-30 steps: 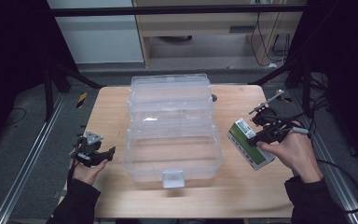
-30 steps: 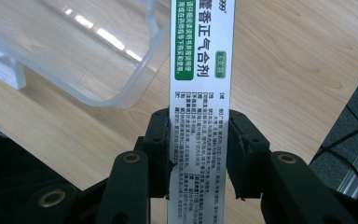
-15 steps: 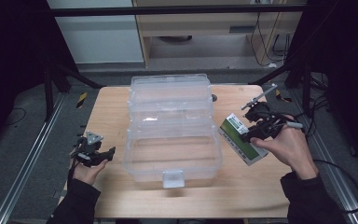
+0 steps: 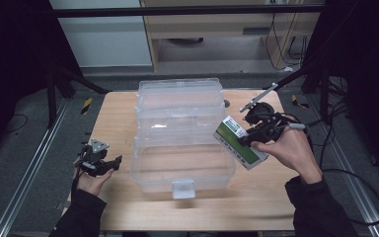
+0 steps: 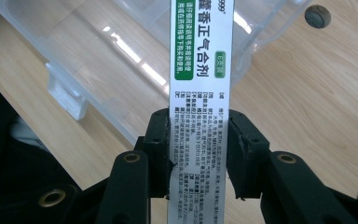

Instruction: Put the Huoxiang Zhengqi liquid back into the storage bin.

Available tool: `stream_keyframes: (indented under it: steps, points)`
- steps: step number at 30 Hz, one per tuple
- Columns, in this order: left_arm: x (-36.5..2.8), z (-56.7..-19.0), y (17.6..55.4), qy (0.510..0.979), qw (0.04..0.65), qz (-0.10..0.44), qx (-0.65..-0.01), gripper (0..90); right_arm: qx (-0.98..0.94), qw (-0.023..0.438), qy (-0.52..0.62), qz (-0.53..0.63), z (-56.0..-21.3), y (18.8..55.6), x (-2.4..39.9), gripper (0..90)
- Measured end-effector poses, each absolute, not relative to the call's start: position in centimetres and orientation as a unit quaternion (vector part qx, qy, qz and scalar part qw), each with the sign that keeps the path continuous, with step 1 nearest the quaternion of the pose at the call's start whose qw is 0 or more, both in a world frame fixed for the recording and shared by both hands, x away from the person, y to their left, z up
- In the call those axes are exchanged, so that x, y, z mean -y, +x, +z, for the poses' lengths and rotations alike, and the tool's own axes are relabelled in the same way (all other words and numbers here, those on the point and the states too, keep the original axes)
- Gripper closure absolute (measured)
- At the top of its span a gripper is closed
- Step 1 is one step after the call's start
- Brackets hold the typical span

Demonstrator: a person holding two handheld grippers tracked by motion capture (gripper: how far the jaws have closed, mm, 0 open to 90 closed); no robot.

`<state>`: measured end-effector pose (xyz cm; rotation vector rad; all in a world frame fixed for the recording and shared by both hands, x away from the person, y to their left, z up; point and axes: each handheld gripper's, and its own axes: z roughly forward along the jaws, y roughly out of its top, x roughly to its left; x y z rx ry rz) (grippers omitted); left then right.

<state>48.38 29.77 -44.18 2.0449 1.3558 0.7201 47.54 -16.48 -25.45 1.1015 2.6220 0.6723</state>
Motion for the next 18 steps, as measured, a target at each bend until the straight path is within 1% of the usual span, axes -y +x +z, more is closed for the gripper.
stream_keyframes:
  steps: [9, 18]
  points:
    - [-29.8, -44.2, 48.4, 0.766, 0.288, 0.270, -0.508, 38.2, -0.903, 0.099, 0.344, 0.237, -25.2, 48.3, 14.7, 64.2]
    - [-30.1, -44.1, 48.4, 0.763, 0.290, 0.269, -0.511, 38.1, -0.914, 0.095, 0.314, 0.239, -25.7, 49.0, 12.8, 64.1]
